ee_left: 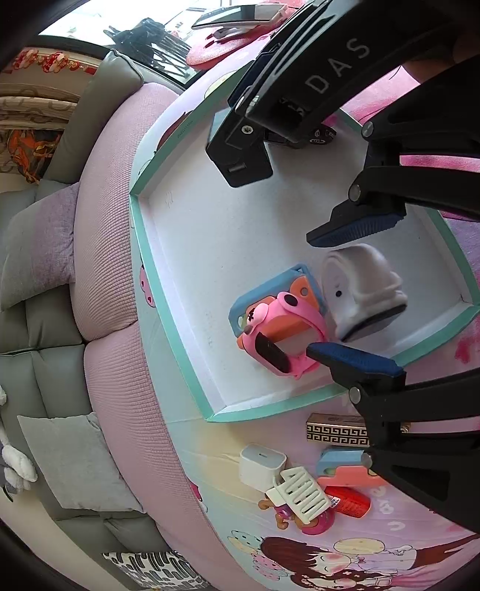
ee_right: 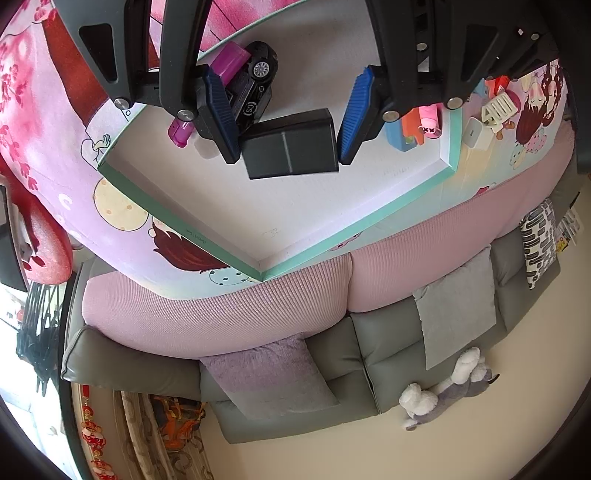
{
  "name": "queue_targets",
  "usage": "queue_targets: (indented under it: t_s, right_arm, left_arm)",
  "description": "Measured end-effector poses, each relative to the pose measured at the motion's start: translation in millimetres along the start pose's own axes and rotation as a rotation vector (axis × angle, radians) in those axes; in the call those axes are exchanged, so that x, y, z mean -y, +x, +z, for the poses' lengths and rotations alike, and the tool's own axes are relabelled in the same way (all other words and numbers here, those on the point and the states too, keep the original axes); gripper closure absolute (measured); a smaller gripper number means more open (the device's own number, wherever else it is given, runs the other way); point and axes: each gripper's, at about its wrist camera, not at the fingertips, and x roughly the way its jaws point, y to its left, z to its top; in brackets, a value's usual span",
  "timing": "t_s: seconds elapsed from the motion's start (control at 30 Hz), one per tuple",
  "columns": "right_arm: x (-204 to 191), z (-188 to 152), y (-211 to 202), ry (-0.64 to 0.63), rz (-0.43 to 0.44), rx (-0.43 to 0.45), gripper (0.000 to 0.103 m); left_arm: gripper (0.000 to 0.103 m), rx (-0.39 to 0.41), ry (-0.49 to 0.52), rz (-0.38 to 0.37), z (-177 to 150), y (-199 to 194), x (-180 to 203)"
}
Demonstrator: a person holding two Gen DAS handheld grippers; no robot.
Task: Organize rigid objects
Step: 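Carry the white watch band into the tray and release it while the right tool releases the charger there, then withdraw both open tools from the tray toward the remaining toys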
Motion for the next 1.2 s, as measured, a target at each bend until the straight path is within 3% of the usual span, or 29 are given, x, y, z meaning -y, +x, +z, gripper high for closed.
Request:
queue_targets:
  t_s: [0.1,0.43,0.97,1.0,1.07,1.2]
  right_arm:
    - [0,1,-3,-0.001,-0.002,0.007,0.045]
    - [0,7,-17,0.008,0.004,0.042,0.045]
    - [-6,5,-12,-0.01,0.013,0.017,0.046]
    - [-6,4,-12,-0.011,0.017,0.014,0.046]
    - [-9,3,-11,-0.018,0.026,0.009,0.046]
    - [-20,0,-7,-0.044,0.039,-0.005,0.046]
  left_arm:
    - [0.038,0.009,0.001,-0.005,1,-4,-1]
    - [0.038,0.052,-0.045,0.007,6,-23,-18]
    - [0.036,0.097,-0.243,0.083,2,-41,-82]
    - [0.034,0.098,-0.261,0.091,1,-41,-88]
    - [0.016,0.099,-0.301,0.11,-1,-42,-99]
    - [0.016,0.104,-0.38,0.141,-7,-45,-122]
